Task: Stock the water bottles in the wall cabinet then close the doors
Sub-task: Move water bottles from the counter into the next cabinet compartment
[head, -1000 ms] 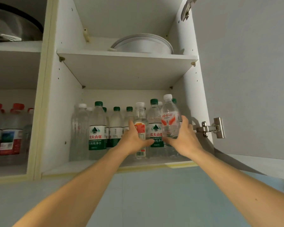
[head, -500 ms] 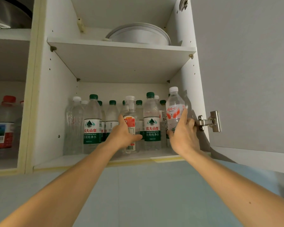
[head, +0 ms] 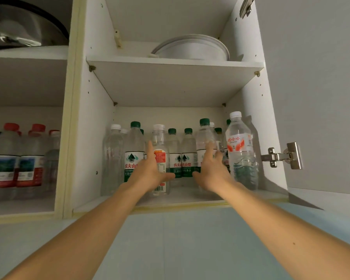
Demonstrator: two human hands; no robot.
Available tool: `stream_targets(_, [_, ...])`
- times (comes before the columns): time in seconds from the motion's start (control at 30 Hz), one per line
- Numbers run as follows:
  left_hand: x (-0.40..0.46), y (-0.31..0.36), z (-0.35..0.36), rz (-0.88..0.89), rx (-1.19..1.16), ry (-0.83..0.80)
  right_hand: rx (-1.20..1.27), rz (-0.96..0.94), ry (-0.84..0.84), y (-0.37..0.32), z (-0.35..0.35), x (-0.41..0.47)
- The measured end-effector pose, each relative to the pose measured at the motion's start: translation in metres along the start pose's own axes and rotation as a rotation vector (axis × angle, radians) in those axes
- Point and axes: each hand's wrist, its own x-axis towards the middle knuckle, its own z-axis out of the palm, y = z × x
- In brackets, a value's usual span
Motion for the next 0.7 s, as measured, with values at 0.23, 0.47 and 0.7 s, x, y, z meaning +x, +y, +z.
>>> stream_targets(0.23, [0.0, -0.004, -0.023, 0.148, 0.237, 0.069, -0.05, 0.122, -0.017, 0.001, -0.001, 0.023])
stream_targets(0.47, [0.034, -0.001, -0.055, 0.26, 0.663, -0.03, 0.137, 0.004, -0.181, 0.002, -0.01, 0.025])
stream_targets(0.7, [0.055, -0.014, -0.051, 0.317, 0.77, -0.005, 0.255, -0.072, -0.267, -0.003, -0.006, 0.032])
